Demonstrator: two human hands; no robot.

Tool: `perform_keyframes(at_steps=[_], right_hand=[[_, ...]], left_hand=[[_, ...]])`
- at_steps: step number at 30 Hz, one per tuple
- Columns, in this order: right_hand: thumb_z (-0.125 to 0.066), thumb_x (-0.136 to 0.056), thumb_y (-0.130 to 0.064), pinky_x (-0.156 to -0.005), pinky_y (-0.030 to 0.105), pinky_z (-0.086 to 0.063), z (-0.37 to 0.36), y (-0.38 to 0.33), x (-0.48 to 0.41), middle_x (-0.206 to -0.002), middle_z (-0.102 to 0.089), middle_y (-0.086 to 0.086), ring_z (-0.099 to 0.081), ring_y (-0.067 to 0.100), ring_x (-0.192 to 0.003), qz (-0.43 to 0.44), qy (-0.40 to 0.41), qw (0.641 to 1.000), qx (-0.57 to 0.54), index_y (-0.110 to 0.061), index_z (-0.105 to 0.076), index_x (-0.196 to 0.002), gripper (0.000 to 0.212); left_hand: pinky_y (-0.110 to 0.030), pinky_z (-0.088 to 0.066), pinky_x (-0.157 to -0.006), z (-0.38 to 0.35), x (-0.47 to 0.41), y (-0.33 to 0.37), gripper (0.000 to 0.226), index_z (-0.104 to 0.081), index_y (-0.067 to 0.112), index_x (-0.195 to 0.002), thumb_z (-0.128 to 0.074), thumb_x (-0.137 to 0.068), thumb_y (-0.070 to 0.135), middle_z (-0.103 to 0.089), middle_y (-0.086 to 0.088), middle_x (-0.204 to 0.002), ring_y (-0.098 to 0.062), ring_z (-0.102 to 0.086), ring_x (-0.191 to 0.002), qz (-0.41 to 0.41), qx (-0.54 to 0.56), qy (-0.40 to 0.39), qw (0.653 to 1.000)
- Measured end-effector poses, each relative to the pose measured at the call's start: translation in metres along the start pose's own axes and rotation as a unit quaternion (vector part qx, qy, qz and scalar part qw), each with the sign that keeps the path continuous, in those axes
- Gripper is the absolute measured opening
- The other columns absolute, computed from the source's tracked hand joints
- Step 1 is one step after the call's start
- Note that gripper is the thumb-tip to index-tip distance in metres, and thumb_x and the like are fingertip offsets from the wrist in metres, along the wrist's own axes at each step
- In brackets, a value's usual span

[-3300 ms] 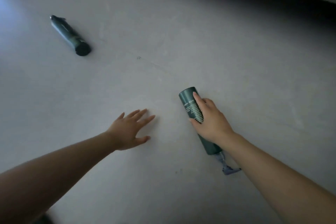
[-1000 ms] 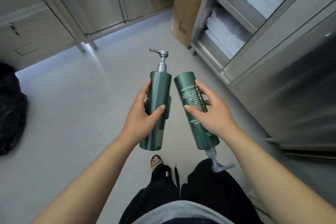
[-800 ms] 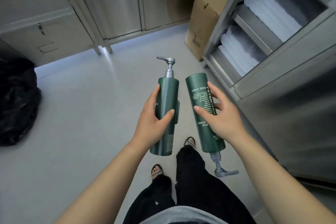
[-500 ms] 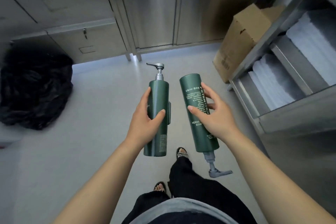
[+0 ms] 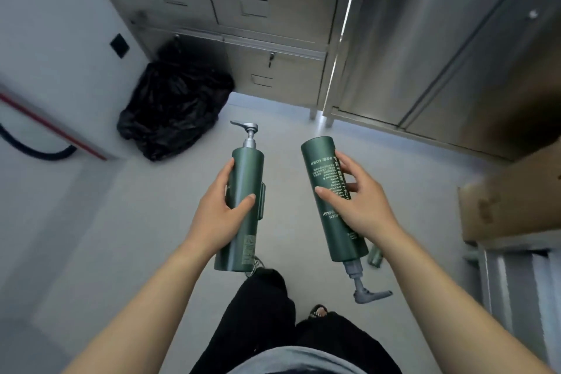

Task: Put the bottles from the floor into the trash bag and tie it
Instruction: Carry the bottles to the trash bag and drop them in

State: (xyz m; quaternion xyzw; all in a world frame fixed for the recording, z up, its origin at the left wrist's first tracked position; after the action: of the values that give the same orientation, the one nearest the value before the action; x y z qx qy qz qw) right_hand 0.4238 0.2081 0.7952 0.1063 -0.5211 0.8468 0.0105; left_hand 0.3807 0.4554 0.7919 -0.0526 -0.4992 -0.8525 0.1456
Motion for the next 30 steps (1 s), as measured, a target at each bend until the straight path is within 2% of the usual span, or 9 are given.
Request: perform_keyframes(at_steps=[2,5,9,15,18,20,22,26,30], right_hand=[[-0.074,-0.069,-0.043,-0.074,0.017,-0.043,-0.023,-0.018,-0.040,-0.125,-0.051,-0.015,-0.057,-0.004,-0.094,0.015,-0.033,0.999,0.014,-0.051,-0.036,-0.133,0.074],[-0.074,-0.070,-0.041,-0.070,0.014,-0.041,-0.056,-0.049,-0.100,-0.125,-0.050,-0.016,-0.055,-0.005,-0.092,0.029,-0.053,0.998,0.021,-0.053,-0.035,-0.133,0.074],[-0.073,-0.071,-0.041,-0.069,0.014,-0.041,-0.097,-0.094,-0.164,-0.124,-0.048,-0.017,-0.054,-0.006,-0.092,0.056,-0.084,0.995,0.022,-0.053,-0.035,-0.132,0.072],[-0.072,-0.071,-0.043,-0.084,0.026,-0.044,-0.154,-0.148,-0.233,-0.130,-0.049,-0.010,-0.056,0.006,-0.100,0.099,-0.147,0.983,0.049,-0.048,-0.034,-0.136,0.075],[-0.071,-0.069,-0.046,-0.077,0.020,-0.044,-0.175,-0.164,-0.269,-0.129,-0.050,-0.012,-0.057,0.000,-0.096,0.102,-0.172,0.978,0.056,-0.052,-0.034,-0.133,0.074],[-0.071,-0.070,-0.045,-0.075,0.017,-0.042,-0.188,-0.172,-0.296,-0.129,-0.050,-0.012,-0.055,-0.002,-0.095,0.105,-0.180,0.976,0.060,-0.051,-0.034,-0.134,0.074],[-0.072,-0.071,-0.044,-0.080,0.022,-0.043,-0.201,-0.178,-0.324,-0.132,-0.049,-0.011,-0.056,0.002,-0.097,0.110,-0.195,0.973,0.063,-0.048,-0.035,-0.136,0.075],[-0.071,-0.071,-0.045,-0.083,0.026,-0.042,-0.222,-0.195,-0.390,-0.134,-0.049,-0.012,-0.056,0.009,-0.104,0.115,-0.212,0.969,0.057,-0.051,-0.032,-0.136,0.076],[-0.068,-0.072,-0.048,-0.081,0.029,-0.041,-0.239,-0.214,-0.455,-0.131,-0.049,-0.012,-0.053,0.009,-0.104,0.129,-0.224,0.964,0.068,-0.051,-0.029,-0.136,0.076]], left_hand=[[-0.036,-0.045,-0.097,0.023,-0.026,-0.010,0.072,-0.024,0.043,-0.142,-0.063,-0.082,0.028,-0.048,0.011,-0.135,-0.016,-0.056,-0.114,0.007,-0.013,0.030,0.999],[-0.034,-0.043,-0.096,0.059,-0.072,-0.024,0.074,-0.023,0.040,-0.143,-0.064,-0.083,0.027,-0.048,0.007,-0.137,-0.017,-0.055,-0.114,0.017,-0.019,0.068,0.997],[-0.028,-0.040,-0.091,0.114,-0.125,-0.032,0.075,-0.023,0.043,-0.142,-0.065,-0.082,0.028,-0.046,0.015,-0.130,-0.011,-0.053,-0.111,0.033,-0.007,0.100,0.994],[-0.023,-0.039,-0.082,0.178,-0.175,-0.046,0.075,-0.024,0.047,-0.140,-0.067,-0.081,0.030,-0.043,0.023,-0.119,-0.009,-0.053,-0.102,0.058,0.006,0.155,0.986],[-0.020,-0.038,-0.077,0.195,-0.199,-0.055,0.075,-0.023,0.049,-0.139,-0.067,-0.081,0.032,-0.041,0.034,-0.110,-0.006,-0.052,-0.100,0.078,0.021,0.170,0.982],[-0.022,-0.038,-0.081,0.204,-0.221,-0.059,0.075,-0.023,0.047,-0.140,-0.067,-0.081,0.031,-0.041,0.028,-0.114,-0.006,-0.051,-0.102,0.086,0.025,0.175,0.980],[-0.024,-0.037,-0.085,0.214,-0.247,-0.061,0.075,-0.024,0.045,-0.141,-0.067,-0.081,0.030,-0.042,0.022,-0.119,-0.006,-0.050,-0.105,0.094,0.029,0.186,0.978],[-0.026,-0.039,-0.083,0.232,-0.308,-0.054,0.075,-0.022,0.046,-0.141,-0.065,-0.082,0.032,-0.040,0.020,-0.121,-0.007,-0.050,-0.105,0.101,0.019,0.198,0.975],[-0.032,-0.042,-0.094,0.252,-0.369,-0.047,0.075,-0.024,0.044,-0.141,-0.066,-0.082,0.028,-0.041,0.018,-0.123,-0.013,-0.052,-0.115,0.107,0.030,0.214,0.970]])
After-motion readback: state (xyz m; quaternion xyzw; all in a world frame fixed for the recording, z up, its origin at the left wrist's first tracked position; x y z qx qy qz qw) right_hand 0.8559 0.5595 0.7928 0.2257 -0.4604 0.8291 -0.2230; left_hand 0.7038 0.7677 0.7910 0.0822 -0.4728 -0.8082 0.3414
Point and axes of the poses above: each hand's wrist, its own x-axis away from the middle knuckle, its own z-axis out of the back of the hand, y = z × x, the point moved 1 cm from there along -x, towards the middle knuckle
